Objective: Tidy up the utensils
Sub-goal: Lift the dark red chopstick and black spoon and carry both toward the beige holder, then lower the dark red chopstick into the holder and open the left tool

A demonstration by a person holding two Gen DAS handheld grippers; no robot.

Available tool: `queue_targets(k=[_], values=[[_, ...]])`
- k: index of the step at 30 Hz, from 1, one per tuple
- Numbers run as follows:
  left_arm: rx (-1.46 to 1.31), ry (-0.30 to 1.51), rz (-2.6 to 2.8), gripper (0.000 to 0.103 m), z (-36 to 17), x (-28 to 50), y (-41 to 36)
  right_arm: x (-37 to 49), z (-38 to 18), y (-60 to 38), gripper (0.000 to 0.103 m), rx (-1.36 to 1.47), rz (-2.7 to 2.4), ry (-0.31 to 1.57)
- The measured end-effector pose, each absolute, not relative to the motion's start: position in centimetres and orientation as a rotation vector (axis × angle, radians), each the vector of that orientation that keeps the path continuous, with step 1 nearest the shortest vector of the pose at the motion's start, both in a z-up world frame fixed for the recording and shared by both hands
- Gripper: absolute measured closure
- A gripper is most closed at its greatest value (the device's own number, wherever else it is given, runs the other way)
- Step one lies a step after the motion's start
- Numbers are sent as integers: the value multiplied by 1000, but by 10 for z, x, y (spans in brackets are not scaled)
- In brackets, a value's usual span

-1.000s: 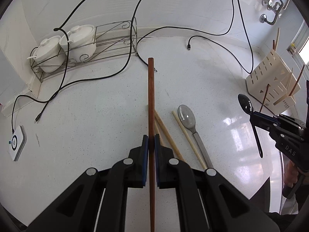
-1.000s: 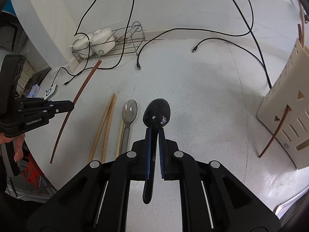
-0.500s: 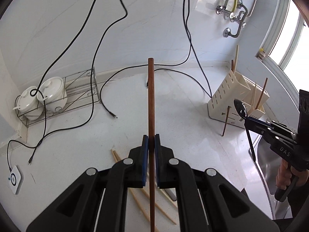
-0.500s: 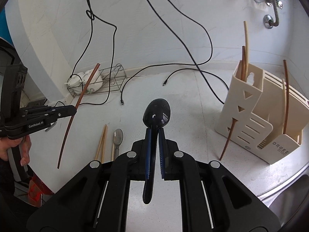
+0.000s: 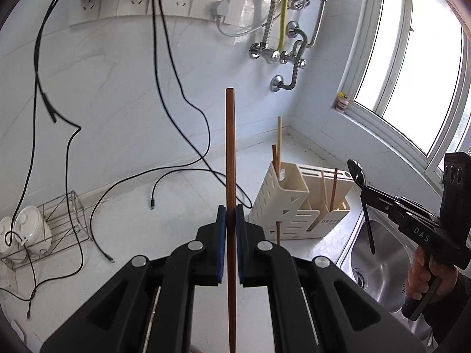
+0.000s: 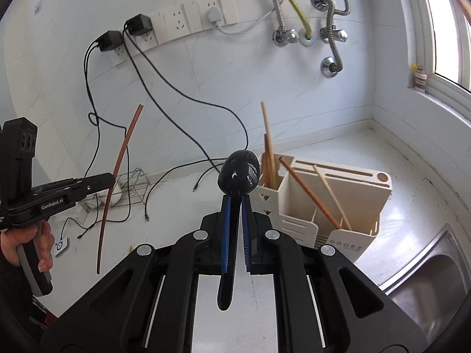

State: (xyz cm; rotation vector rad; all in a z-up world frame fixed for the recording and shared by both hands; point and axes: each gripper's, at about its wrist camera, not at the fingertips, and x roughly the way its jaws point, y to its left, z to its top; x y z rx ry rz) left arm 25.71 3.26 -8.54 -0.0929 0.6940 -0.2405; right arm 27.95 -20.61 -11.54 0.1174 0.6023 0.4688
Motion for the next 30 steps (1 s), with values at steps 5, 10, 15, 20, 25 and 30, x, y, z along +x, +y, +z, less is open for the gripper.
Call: queue_targets(k=[5, 10, 15, 20, 25, 30], values=[[-98, 609, -282, 97, -72, 278, 6, 291, -108, -237, 96, 176, 433, 551], [-120, 511, -294, 97, -62, 296, -17, 296, -101, -263, 96, 237, 414, 474], [-113, 391, -315, 97, -54, 305, -31, 299, -95, -278, 96, 246, 377, 379], [-159, 297, -326, 97, -49, 313, -41, 300, -95, -280, 96, 190, 303, 282], [-176, 246, -349, 97, -49, 325, -50, 301, -105, -277, 96, 102, 222, 195], [-174, 156, -358, 97, -52, 331, -56, 306, -123, -274, 96, 55, 170, 146]])
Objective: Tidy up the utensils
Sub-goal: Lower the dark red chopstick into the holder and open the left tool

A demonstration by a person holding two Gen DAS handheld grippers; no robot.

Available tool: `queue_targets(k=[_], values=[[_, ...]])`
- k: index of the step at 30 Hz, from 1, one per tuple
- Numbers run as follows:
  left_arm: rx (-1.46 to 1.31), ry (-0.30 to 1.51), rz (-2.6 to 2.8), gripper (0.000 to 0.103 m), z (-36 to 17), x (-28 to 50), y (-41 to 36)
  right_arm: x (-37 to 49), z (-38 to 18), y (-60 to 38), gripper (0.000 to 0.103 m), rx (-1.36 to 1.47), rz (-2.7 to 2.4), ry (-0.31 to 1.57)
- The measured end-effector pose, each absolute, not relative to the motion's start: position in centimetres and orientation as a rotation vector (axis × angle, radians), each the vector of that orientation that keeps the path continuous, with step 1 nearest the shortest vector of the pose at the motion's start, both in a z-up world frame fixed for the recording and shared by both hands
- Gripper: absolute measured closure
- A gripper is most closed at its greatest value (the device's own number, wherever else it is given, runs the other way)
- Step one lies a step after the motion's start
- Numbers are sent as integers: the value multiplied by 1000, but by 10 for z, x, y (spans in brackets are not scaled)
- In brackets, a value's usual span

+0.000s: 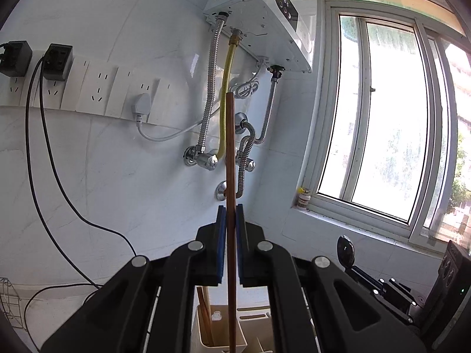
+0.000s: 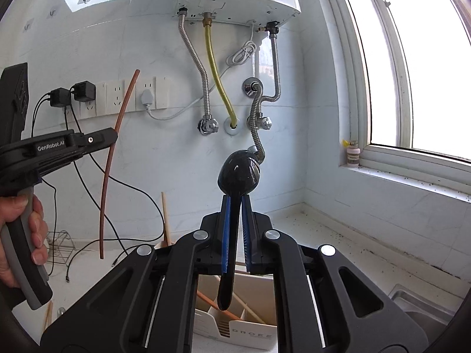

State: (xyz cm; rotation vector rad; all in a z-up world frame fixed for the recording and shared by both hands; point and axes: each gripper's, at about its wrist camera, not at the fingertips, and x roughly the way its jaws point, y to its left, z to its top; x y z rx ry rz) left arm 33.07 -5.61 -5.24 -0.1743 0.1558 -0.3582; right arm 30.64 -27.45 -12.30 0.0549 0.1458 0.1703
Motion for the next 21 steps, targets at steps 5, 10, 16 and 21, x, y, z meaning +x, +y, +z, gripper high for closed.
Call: queue_targets(k=[5, 10, 16, 21], values=[[-221, 92, -366, 97, -58, 337, -53, 312, -141, -271, 96, 18, 128, 113], [-258, 79, -379, 97, -66, 348, -56, 314, -155, -272, 96, 27, 69, 88], [-268, 80, -397, 97, -75, 362, -62, 318, -162, -270, 96, -4, 63, 73], [-287, 119, -379, 97, -84, 367, -58, 327, -171, -277, 96, 41, 68, 126]])
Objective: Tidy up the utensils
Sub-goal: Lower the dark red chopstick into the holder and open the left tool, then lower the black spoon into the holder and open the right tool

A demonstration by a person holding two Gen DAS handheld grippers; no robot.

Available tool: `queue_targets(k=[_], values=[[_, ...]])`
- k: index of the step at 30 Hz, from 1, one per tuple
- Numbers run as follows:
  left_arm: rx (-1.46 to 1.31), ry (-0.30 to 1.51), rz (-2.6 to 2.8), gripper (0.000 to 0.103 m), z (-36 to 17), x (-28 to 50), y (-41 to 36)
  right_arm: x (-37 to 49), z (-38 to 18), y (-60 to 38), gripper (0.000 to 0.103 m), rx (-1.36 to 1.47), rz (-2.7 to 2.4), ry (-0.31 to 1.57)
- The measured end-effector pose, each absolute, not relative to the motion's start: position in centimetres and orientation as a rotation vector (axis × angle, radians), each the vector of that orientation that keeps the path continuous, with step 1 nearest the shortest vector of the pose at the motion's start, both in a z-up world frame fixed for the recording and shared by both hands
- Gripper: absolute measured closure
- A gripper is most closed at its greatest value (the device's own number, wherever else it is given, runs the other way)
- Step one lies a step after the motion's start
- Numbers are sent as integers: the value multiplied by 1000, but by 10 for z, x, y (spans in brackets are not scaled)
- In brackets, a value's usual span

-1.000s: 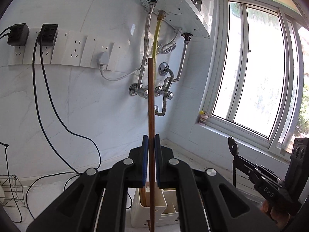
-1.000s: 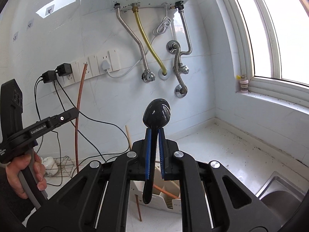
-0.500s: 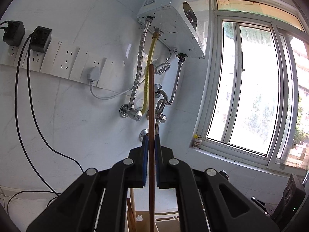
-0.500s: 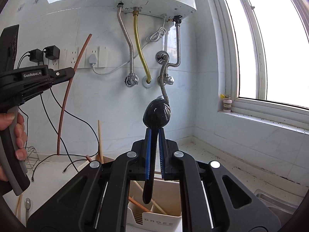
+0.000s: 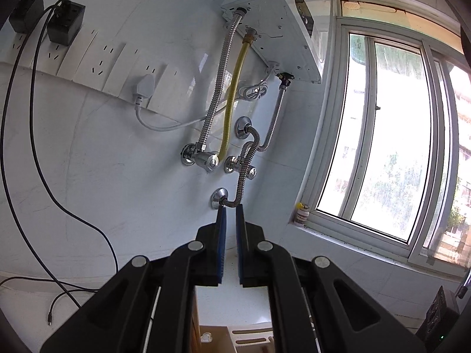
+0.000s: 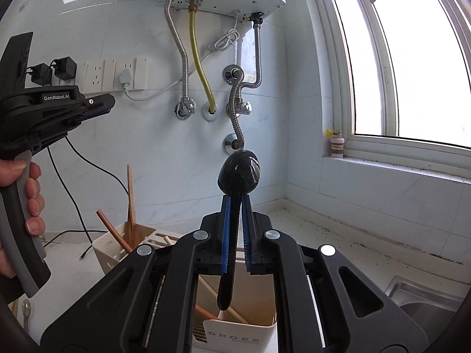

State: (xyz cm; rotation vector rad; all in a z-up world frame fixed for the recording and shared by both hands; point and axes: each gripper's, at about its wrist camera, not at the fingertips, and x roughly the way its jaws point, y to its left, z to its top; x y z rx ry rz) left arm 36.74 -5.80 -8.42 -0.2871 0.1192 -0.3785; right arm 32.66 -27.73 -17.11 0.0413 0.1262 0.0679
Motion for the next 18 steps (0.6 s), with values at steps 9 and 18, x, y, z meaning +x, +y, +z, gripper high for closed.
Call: queue_targets(k=[9, 18], values=[[-235, 152, -388, 97, -87, 364, -63, 335, -180, -289, 96, 86, 49, 153], [-223, 179, -388, 97, -90, 359, -60, 334, -188, -283, 96, 46, 28, 120]])
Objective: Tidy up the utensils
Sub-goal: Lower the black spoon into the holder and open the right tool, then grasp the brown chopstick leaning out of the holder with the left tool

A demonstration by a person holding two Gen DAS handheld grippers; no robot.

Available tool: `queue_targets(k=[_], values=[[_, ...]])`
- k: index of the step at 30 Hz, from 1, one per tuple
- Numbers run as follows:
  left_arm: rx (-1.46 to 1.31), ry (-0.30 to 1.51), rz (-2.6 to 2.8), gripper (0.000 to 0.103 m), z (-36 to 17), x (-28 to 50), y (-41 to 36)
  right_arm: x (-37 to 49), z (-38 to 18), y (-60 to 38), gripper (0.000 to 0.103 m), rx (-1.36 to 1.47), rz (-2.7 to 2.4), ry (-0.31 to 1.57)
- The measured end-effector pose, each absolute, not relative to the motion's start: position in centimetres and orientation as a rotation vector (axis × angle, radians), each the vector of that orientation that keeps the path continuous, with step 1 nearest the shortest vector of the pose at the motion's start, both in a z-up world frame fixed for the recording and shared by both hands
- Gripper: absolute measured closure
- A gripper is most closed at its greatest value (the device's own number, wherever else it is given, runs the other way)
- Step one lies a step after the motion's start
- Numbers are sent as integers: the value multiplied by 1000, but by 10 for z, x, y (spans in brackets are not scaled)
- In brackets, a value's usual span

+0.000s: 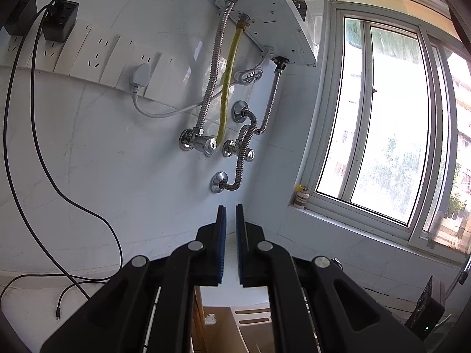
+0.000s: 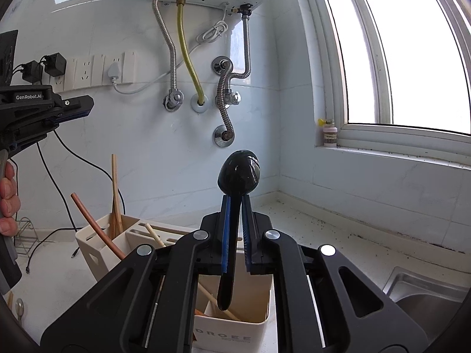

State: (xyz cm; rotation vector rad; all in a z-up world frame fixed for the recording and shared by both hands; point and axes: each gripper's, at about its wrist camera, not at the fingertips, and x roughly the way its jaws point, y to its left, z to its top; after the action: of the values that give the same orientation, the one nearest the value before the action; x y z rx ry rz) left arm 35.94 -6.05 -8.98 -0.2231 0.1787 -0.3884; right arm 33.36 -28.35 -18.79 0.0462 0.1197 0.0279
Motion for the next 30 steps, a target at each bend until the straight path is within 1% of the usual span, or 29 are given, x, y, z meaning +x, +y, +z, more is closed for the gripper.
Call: queue_targets(k=[4, 20, 22, 23, 24, 25, 30], values=[[-211, 190, -388, 97, -93, 357, -59, 332, -193, -277, 96, -8, 14, 100], [-170, 242, -390, 97, -103, 352, -59, 339, -209, -279, 95, -64, -43, 48], [-167, 257, -394, 97, -108, 351, -59, 340, -212, -279, 93, -72, -41, 53], [-162, 269, -397, 97, -111, 350, -60, 339, -212, -280, 89, -68, -38, 54], [-157, 282, -400, 97, -114, 349, -61, 338, -212, -281, 80, -58, -40, 52], [-150, 295, -400, 97, -117, 347, -63, 337, -212, -282, 77, -49, -45, 50], [-117, 383, -400, 97, -138, 337, -70, 337, -212, -291, 77, -17, -67, 65]])
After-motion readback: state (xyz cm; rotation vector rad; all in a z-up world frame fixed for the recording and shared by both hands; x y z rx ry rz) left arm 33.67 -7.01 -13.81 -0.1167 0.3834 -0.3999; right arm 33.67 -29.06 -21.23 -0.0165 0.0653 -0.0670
